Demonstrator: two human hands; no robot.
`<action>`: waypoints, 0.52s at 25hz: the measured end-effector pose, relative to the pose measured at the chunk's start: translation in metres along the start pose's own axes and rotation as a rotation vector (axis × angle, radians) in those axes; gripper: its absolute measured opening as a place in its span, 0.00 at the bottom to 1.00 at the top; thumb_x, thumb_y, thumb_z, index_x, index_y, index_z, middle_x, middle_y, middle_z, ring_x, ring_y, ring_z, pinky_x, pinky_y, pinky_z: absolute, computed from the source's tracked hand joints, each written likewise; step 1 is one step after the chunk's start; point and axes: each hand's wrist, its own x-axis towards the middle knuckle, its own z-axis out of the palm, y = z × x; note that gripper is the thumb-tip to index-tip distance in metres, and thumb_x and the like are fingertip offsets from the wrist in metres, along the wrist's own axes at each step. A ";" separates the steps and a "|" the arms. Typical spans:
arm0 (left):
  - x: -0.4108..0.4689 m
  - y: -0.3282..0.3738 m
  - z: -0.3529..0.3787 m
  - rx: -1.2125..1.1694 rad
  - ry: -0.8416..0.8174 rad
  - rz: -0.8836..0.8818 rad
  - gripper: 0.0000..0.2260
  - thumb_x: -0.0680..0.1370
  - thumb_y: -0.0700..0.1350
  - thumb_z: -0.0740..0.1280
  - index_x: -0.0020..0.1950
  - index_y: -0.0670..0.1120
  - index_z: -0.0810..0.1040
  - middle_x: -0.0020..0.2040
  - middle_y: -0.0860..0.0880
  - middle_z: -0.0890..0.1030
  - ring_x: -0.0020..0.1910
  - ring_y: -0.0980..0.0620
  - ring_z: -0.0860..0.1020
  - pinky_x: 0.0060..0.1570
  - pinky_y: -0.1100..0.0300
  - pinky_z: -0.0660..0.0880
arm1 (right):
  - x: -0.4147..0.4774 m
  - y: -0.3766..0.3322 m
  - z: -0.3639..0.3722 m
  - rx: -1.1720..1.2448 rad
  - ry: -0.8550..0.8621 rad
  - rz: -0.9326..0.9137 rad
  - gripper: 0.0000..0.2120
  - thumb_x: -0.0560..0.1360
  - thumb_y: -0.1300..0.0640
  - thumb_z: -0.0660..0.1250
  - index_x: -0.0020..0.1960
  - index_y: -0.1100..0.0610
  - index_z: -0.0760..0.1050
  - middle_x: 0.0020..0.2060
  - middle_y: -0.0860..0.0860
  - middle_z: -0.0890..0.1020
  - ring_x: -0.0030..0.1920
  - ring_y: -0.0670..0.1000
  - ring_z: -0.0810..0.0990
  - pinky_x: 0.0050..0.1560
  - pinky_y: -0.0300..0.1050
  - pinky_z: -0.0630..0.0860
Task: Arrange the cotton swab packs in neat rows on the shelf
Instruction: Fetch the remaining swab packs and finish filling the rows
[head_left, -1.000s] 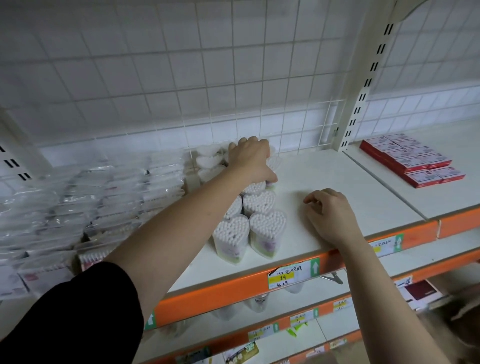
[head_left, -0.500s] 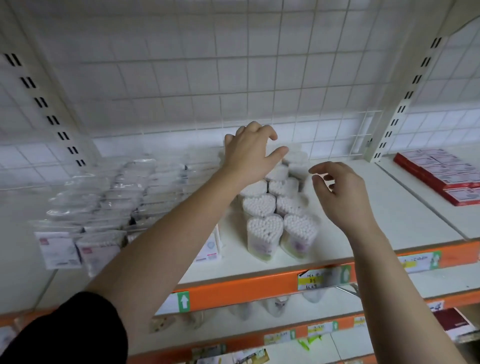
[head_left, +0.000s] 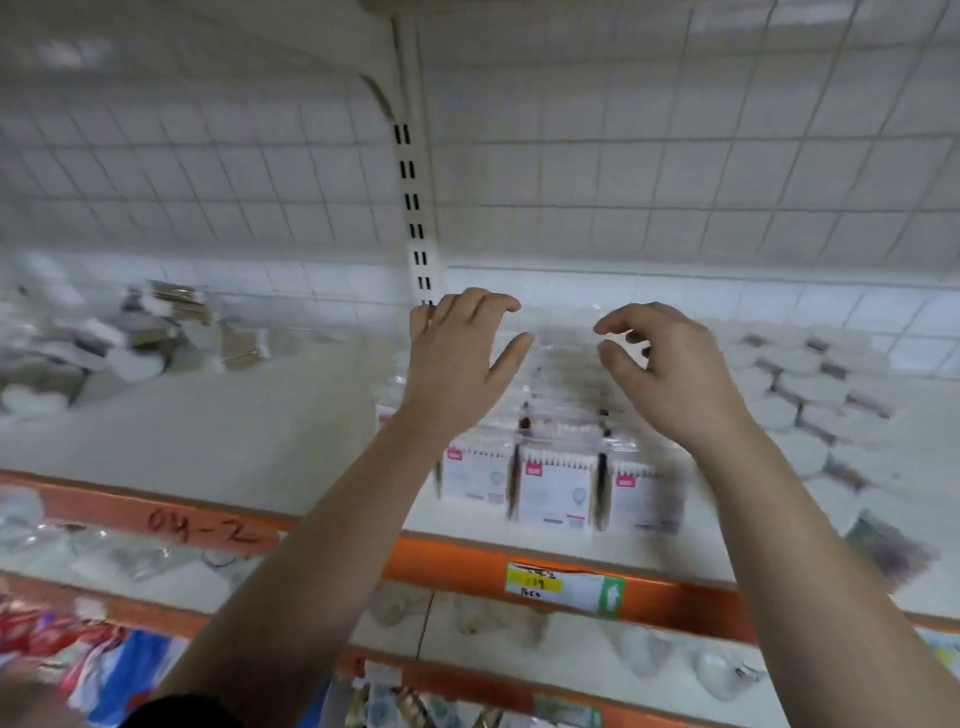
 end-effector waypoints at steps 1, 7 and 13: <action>-0.009 -0.018 -0.007 0.015 0.001 -0.029 0.18 0.78 0.58 0.56 0.60 0.50 0.76 0.56 0.52 0.78 0.54 0.48 0.76 0.54 0.52 0.62 | 0.006 -0.015 0.015 0.010 -0.015 -0.020 0.08 0.75 0.58 0.66 0.53 0.52 0.78 0.48 0.49 0.78 0.47 0.49 0.76 0.47 0.39 0.69; -0.059 -0.159 -0.058 0.066 0.007 -0.202 0.19 0.77 0.58 0.54 0.60 0.51 0.75 0.56 0.52 0.78 0.55 0.48 0.76 0.56 0.51 0.64 | 0.043 -0.122 0.133 0.107 -0.104 -0.110 0.08 0.75 0.59 0.66 0.53 0.53 0.78 0.50 0.50 0.79 0.48 0.48 0.76 0.52 0.42 0.73; -0.091 -0.278 -0.076 0.105 -0.015 -0.301 0.20 0.76 0.59 0.53 0.59 0.51 0.76 0.57 0.51 0.78 0.56 0.47 0.76 0.57 0.51 0.65 | 0.076 -0.190 0.235 0.140 -0.186 -0.104 0.08 0.75 0.58 0.66 0.54 0.53 0.78 0.52 0.50 0.79 0.49 0.49 0.76 0.53 0.46 0.74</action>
